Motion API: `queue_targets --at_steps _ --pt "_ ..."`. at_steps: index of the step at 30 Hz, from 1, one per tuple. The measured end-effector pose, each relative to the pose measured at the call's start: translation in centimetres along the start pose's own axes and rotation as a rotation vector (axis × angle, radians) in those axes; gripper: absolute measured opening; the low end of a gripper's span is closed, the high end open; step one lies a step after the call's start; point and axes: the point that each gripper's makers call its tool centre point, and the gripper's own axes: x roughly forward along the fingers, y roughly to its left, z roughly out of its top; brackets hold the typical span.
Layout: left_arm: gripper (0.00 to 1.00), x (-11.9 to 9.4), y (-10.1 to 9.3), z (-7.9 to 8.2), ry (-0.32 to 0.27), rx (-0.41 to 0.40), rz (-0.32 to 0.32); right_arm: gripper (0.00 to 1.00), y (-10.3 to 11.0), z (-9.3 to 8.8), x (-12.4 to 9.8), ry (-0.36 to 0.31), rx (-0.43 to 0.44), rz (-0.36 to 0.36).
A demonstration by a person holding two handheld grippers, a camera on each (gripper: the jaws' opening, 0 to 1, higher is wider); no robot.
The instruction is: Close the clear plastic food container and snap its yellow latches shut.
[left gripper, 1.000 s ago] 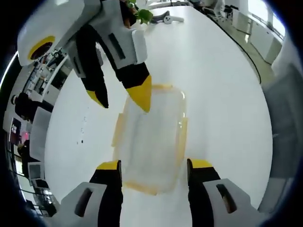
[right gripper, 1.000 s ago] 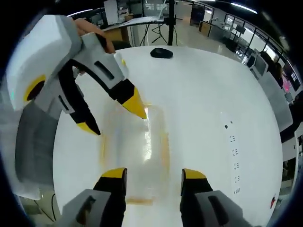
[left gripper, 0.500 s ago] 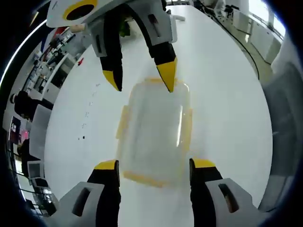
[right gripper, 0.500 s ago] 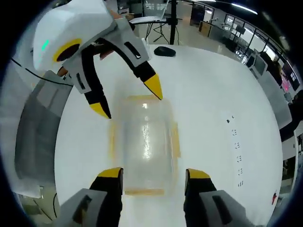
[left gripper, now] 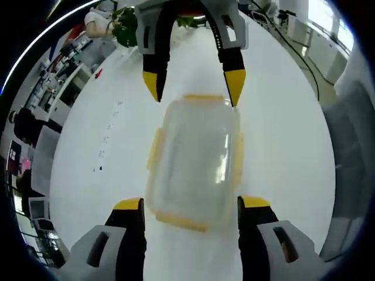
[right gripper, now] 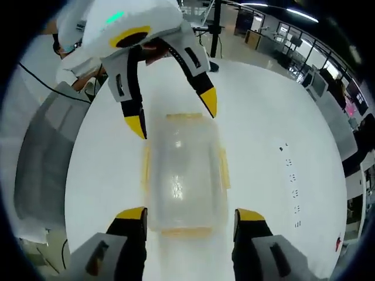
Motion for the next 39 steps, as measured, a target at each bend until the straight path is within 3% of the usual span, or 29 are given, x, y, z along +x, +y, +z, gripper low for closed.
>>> queue_targets --at_steps 17,39 --pt "0.71 1.4 0.4 0.3 -0.001 0.043 -0.022 0.70 0.4 -0.7 1.7 0.001 -0.024 -0.029" --pt "0.72 3.2 0.0 -0.3 0.034 0.053 -0.044 0.70 0.4 -1.4 3.0 0.006 -0.022 -0.022"
